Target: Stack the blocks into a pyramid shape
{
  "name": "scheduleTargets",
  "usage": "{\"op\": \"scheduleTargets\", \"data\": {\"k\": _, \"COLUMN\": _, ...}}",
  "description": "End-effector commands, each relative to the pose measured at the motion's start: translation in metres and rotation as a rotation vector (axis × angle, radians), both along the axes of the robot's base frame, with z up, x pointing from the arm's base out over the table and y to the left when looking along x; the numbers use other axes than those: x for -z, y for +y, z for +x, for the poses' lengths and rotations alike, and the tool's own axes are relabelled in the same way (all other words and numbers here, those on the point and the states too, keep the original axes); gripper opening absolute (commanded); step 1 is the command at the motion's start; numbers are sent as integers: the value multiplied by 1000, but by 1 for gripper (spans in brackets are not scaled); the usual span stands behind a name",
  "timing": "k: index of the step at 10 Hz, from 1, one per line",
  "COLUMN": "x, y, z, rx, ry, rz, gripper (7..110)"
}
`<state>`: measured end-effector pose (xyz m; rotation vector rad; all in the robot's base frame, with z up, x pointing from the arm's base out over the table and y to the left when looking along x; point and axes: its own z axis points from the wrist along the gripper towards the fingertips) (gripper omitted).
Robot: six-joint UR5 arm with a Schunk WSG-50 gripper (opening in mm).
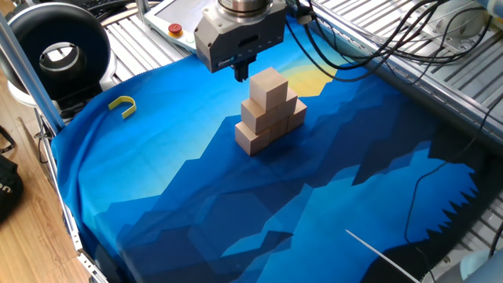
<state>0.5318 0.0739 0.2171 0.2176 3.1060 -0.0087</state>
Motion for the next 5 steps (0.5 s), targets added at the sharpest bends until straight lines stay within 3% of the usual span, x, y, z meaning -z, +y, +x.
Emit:
{"op": "scheduleTargets", "data": {"k": 1, "x": 2, "y": 4, "z": 7, "rx": -3, "ry": -12, "rz": 33, "gripper": 7}}
{"op": "scheduleTargets", "data": {"k": 5, "x": 7, "y": 3, "z": 17, "rx": -14, "ry": -10, "rz": 40, "gripper": 7}}
